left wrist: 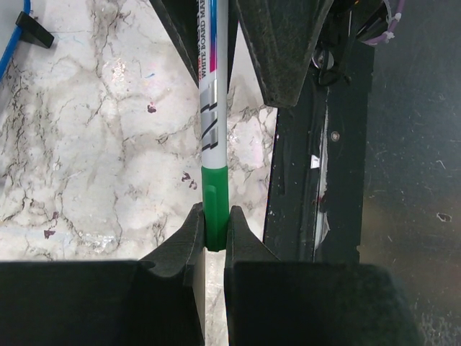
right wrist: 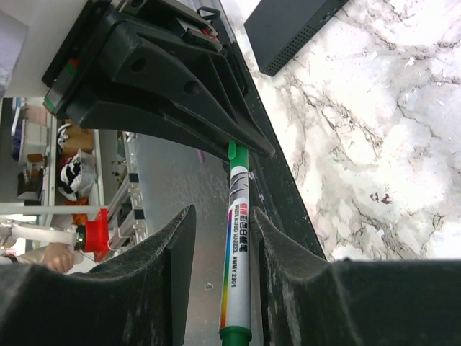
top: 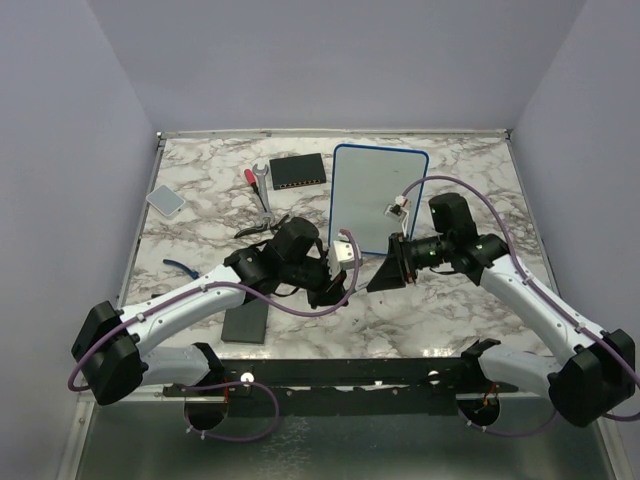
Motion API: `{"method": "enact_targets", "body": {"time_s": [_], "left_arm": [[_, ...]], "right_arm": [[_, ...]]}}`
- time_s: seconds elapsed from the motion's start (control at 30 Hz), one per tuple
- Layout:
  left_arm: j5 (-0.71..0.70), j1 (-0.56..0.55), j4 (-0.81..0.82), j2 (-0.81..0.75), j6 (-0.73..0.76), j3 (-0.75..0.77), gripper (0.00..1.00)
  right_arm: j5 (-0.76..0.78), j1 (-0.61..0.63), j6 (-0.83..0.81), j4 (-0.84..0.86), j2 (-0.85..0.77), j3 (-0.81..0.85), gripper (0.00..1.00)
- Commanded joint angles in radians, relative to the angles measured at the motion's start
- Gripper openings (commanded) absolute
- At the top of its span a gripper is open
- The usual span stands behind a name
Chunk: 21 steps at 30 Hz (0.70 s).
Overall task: Write a sentence on the whiteboard
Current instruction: Open the whiteboard marker at the center of the board.
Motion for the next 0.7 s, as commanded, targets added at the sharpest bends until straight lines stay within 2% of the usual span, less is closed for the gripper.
{"method": "enact_targets", "body": {"time_s": [0.0,0.67], "left_arm": [[0.013,0.007,0.002,0.01,-0.003,0.013,0.0],[0.051,0.007,-0.024,0.012,0.016,0.005,0.0]], "right_arm": [[0.005,0.014,-0.033,-0.045,0.02,0.032,0.37],[0.015,0.017,-0.036,-0.03,0.011,0.055,0.36]]}}
